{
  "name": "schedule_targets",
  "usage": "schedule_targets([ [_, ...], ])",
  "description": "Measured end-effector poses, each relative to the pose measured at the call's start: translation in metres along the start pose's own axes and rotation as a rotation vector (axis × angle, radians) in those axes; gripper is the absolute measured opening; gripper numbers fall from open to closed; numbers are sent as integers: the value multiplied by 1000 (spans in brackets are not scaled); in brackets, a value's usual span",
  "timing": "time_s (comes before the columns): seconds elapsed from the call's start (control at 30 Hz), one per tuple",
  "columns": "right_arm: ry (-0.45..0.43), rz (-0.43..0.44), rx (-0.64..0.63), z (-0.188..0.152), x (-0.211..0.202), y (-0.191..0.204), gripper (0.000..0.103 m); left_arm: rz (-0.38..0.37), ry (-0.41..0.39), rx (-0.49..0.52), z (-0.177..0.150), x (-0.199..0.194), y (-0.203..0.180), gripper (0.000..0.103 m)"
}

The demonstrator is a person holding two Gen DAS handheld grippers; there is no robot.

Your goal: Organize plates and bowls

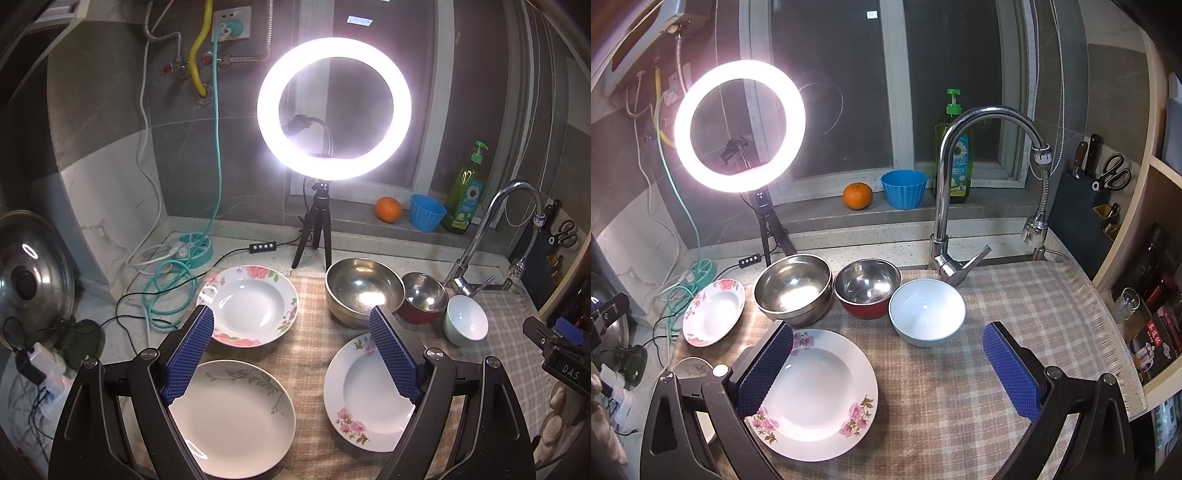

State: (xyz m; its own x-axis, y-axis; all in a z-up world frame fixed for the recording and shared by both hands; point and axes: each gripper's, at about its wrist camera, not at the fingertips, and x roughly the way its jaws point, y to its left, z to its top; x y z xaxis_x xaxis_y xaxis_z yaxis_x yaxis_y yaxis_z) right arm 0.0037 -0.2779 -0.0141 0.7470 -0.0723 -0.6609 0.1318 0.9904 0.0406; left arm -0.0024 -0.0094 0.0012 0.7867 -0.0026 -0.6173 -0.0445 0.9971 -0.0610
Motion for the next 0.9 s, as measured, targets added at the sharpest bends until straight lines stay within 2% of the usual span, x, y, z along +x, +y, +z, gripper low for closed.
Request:
schedule_targets([
  [0.9, 10, 15, -4, 0, 0, 5, 101, -3, 3, 1, 0, 0, -4, 87],
])
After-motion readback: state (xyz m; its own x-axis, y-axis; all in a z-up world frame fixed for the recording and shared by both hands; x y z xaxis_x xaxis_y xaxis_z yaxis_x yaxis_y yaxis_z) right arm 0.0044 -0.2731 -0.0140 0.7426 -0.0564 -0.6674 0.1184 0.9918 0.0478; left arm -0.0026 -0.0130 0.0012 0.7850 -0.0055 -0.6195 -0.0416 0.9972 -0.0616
